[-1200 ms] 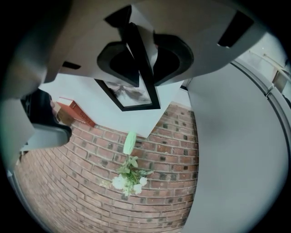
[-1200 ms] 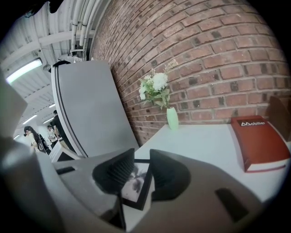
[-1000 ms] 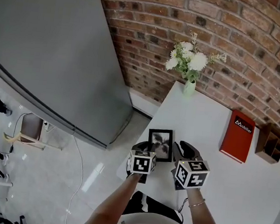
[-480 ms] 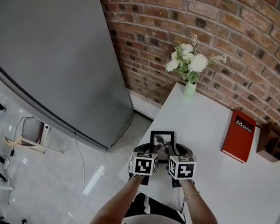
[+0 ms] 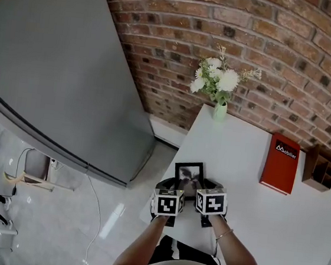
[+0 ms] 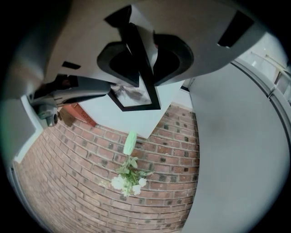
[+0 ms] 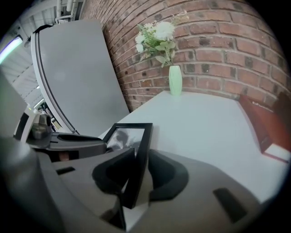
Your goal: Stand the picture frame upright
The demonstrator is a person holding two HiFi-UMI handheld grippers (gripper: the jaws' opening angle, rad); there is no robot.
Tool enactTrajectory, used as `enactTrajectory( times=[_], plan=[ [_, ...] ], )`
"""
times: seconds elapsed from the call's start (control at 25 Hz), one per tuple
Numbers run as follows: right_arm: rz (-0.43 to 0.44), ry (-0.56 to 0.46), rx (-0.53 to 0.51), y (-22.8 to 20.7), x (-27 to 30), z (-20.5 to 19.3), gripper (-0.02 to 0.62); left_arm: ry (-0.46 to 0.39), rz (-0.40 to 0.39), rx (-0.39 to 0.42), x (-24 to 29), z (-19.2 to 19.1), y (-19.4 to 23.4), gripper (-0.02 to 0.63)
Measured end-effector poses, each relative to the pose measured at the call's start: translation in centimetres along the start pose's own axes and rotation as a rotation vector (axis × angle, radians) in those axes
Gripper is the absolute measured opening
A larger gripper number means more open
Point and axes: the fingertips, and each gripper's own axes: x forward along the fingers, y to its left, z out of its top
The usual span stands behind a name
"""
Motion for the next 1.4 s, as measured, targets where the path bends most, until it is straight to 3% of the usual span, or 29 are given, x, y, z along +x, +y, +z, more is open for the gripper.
enactTrajectory(
  times=[0.44, 0.76, 1.08, 1.4],
  plan=[
    [0.006, -0.002, 0.006, 0.1, -0.3, -0.1, 0.081, 0.017, -0.003, 0.012, -0.1, 0.0, -0.1, 0.086],
    [-0.011, -0.103, -0.002, 0.2, -2.3, 1.8, 0.077, -0.063, 0.009, 0.035, -1.3, 1.9, -0.8, 0.072],
    [-0.059, -0.243, 0.026, -1.4, -6.2, 4.2, 0.077, -0.177, -0.023, 0.167, -3.1, 6.0, -4.1, 0.069],
    [-0.129, -0.372, 0.092, -5.8, -10.7, 6.6, 0.077, -0.249, -0.107, 0.262, -2.8, 10.2, -9.8, 0.069]
  ],
)
